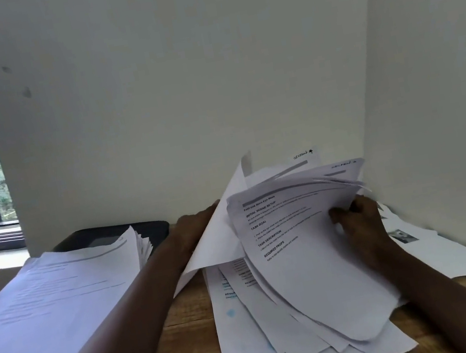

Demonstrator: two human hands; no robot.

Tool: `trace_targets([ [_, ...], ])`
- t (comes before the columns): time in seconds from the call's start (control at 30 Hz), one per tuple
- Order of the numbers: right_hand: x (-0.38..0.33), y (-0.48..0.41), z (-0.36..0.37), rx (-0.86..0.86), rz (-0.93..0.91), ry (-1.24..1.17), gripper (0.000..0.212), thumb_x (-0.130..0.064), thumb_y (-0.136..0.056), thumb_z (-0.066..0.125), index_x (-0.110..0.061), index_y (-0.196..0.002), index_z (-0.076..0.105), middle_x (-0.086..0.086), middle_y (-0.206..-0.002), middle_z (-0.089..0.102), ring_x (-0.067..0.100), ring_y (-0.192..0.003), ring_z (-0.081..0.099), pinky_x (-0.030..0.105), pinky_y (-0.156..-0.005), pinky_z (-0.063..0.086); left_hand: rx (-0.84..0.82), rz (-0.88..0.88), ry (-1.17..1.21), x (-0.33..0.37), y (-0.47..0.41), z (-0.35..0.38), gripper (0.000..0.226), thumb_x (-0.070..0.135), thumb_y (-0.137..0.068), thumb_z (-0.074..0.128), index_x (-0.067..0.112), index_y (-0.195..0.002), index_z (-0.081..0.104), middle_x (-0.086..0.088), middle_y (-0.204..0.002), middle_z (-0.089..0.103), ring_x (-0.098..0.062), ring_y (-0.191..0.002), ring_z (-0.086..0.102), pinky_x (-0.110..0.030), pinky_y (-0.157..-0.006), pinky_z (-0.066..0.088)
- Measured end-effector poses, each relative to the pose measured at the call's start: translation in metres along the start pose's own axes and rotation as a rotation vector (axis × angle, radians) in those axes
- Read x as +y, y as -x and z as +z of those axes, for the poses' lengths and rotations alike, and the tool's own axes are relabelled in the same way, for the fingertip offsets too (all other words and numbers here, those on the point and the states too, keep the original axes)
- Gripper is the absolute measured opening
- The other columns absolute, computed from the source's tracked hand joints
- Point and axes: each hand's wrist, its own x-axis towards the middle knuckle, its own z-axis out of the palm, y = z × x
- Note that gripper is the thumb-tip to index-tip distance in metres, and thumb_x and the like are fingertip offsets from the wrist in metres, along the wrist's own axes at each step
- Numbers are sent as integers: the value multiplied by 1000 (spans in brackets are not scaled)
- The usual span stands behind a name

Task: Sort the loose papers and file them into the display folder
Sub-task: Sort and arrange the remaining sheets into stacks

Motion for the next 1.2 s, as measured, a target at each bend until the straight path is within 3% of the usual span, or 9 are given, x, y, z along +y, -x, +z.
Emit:
trace_targets([
  [0.17,-1,3,1,-26,-28,39,43,14,-80,55,-20,-54,56,-10,-48,49,7,-50,40,23,-50,32,-117,10,-108,17,31,14,63,60,-96,59,13,-138,62,-12,-134,67,-11,-86,65,-13,-70,50],
  [0.3,-4,7,3,-13,-54,78,14,-11,-67,56,-21,-57,58,-6,-53,49,15,-61,40,28,-58,30,-308,-68,64,18,39,20,104,95,-56,70,21,-129,71,-13,-119,75,-36,-110,71,-54,-107,51],
  [0.47,-3,7,2,-6,-127,187,5,-7,-70,53,-4,-73,50,1,-61,45,15,-62,38,35,-60,32,-544,-50,217,31,60,31,77,77,-93,46,14,-131,69,-14,-117,72,-30,-102,70,-40,-90,58],
  [0.57,-5,8,2,39,-151,284,3,-13,-70,51,-12,-68,50,-2,-59,45,18,-60,38,31,-59,33,-593,-47,144,35,62,30,82,83,-85,52,15,-128,70,-11,-117,74,-27,-105,71,-41,-95,57],
  [0.67,-7,8,1,72,-172,427,12,-26,-65,47,-18,-72,52,-2,-60,51,24,-61,46,34,-60,38,-507,3,-126,35,60,29,87,80,-68,74,10,-120,74,-11,-117,75,-23,-108,71,-39,-101,53],
  [0.77,-6,9,1,84,-171,514,19,-29,-65,45,-16,-76,54,1,-64,56,26,-65,52,36,-62,42,-284,197,-228,33,56,33,26,35,-88,79,10,-96,81,-6,-103,78,-21,-103,73,-36,-92,57],
  [0.87,-7,8,0,123,-132,530,21,-31,-65,46,-15,-76,54,2,-67,58,31,-68,54,37,-64,44,-71,404,-239,36,54,32,9,25,-90,77,19,-85,81,6,-85,80,-10,-90,75,-36,-93,58],
  [1.03,-6,6,1,157,27,358,13,-26,-66,46,-14,-64,43,0,-60,45,26,-61,40,37,-62,36,-268,316,-186,51,61,22,52,62,-93,62,12,-87,76,4,-94,78,-9,-88,71,-30,-89,52],
  [1.2,-3,-4,-13,440,180,119,10,-26,-70,52,-17,-71,50,-3,-68,50,25,-71,48,38,-72,40,-656,157,-479,32,73,36,83,92,-81,40,32,-131,68,13,-137,65,-10,-129,57,-35,-115,38],
])
